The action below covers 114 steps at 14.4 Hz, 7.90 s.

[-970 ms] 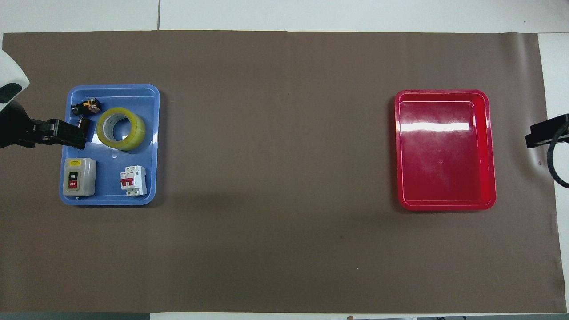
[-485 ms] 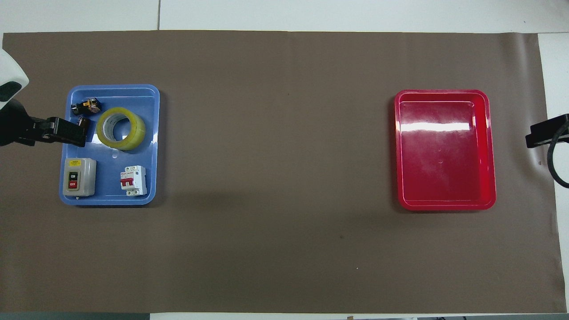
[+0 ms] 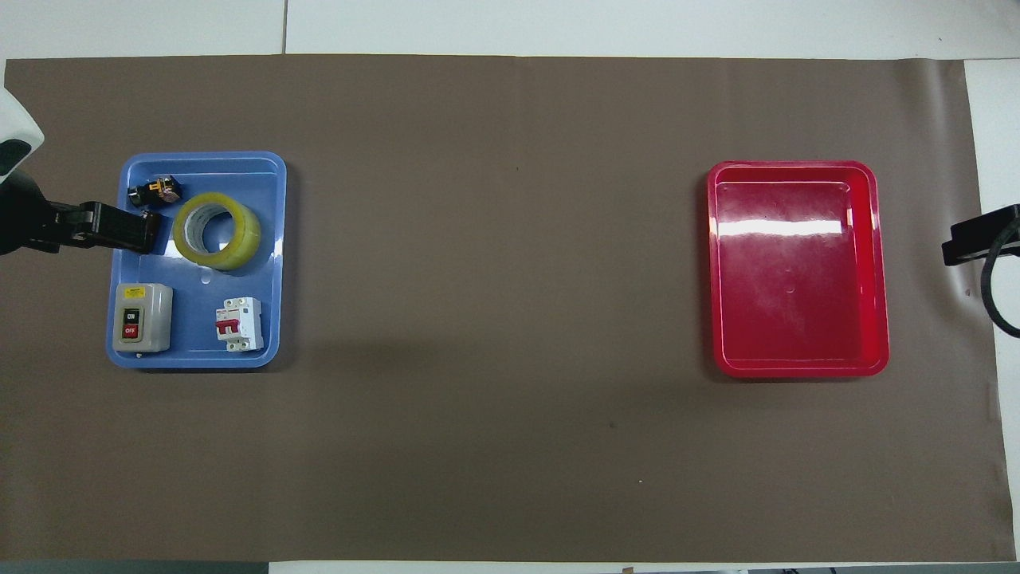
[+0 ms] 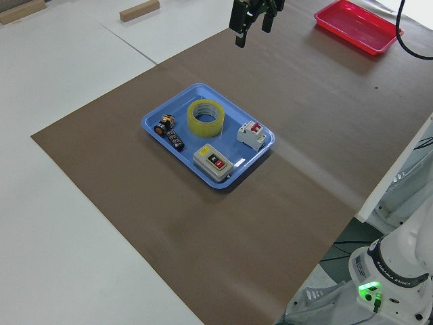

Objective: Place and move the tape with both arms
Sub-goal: 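Reach the left gripper down onto the yellow tape roll in the blue tray, then lift the yellow tape with the left gripper toward the table middle, then set the tape on the table and withdraw the left gripper, then reach the right gripper to the yellow tape and grasp it, then carry the tape with the right gripper into the red tray and release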

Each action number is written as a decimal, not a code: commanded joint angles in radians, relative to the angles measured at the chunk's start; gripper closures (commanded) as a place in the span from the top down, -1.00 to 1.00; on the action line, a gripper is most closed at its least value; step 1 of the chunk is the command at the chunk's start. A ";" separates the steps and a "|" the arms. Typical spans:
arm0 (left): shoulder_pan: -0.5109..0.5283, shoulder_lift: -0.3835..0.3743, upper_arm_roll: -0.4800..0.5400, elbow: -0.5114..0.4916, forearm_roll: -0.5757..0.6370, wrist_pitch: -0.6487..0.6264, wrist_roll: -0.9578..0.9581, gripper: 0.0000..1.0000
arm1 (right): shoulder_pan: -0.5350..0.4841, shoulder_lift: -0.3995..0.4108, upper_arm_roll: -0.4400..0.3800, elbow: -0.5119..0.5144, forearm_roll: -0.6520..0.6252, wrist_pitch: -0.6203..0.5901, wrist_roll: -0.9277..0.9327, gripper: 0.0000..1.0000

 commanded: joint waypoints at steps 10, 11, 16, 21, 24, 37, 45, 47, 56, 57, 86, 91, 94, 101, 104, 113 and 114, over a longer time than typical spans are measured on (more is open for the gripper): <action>0.135 0.257 0.003 -0.089 0.052 0.406 -0.041 1.00 | -0.012 -0.015 0.004 -0.020 0.009 0.016 -0.024 1.00; 0.137 0.266 0.003 -0.132 0.052 0.468 -0.041 1.00 | -0.012 -0.015 0.004 -0.022 0.009 0.016 -0.024 1.00; 0.143 0.312 0.003 -0.226 0.052 0.593 -0.067 0.83 | -0.012 -0.015 0.004 -0.022 0.009 0.016 -0.024 1.00; 0.140 0.340 0.003 -0.242 0.052 0.619 -0.087 0.47 | -0.012 -0.015 0.004 -0.022 0.009 0.016 -0.024 1.00; 0.135 0.353 0.003 -0.249 0.054 0.629 -0.132 0.17 | -0.012 -0.015 0.004 -0.022 0.009 0.016 -0.024 1.00; 0.077 0.352 0.003 -0.041 0.051 0.341 -0.148 -1.00 | -0.012 -0.015 0.004 -0.022 0.009 0.016 -0.024 1.00; -0.289 0.361 0.000 0.177 -0.007 0.095 -0.593 -1.00 | -0.012 -0.015 0.004 -0.022 0.009 0.016 -0.024 1.00; -0.374 0.366 0.002 0.176 -0.069 0.157 -0.664 -1.00 | -0.012 -0.015 0.004 -0.022 0.009 0.016 -0.024 1.00; -0.580 0.580 0.002 0.214 -0.073 0.377 -0.865 -1.00 | -0.035 -0.015 -0.006 -0.019 0.063 0.012 -0.027 1.00; -0.598 0.576 0.002 0.176 -0.077 0.409 -0.874 -1.00 | -0.034 -0.015 -0.005 -0.020 0.063 0.015 -0.026 1.00; -0.104 0.084 0.101 0.093 -0.066 -0.164 -0.120 1.00 | 0.378 0.261 0.015 -0.059 0.043 0.352 0.245 1.00; -0.064 0.008 0.091 0.058 -0.018 -0.186 -0.073 1.00 | 0.484 0.443 0.017 -0.088 0.049 0.586 0.313 1.00; -0.025 0.005 0.046 0.038 -0.020 -0.171 -0.069 1.00 | 0.483 0.421 0.021 -0.270 0.049 0.798 0.225 1.00; 0.029 0.007 -0.023 0.036 -0.021 -0.163 -0.073 1.00 | 0.475 0.424 0.029 -0.405 0.093 0.978 0.108 0.94; 0.016 0.010 -0.026 0.045 -0.021 -0.158 -0.073 1.00 | 0.471 0.424 0.029 -0.404 0.158 0.972 0.104 -0.99; 0.063 0.007 -0.070 0.044 -0.024 -0.166 -0.072 1.00 | 0.367 0.386 0.023 -0.255 0.139 0.668 0.037 -1.00; 0.063 0.005 -0.070 0.042 -0.024 -0.164 -0.072 1.00 | 0.335 0.343 0.018 -0.252 0.138 0.613 0.016 -1.00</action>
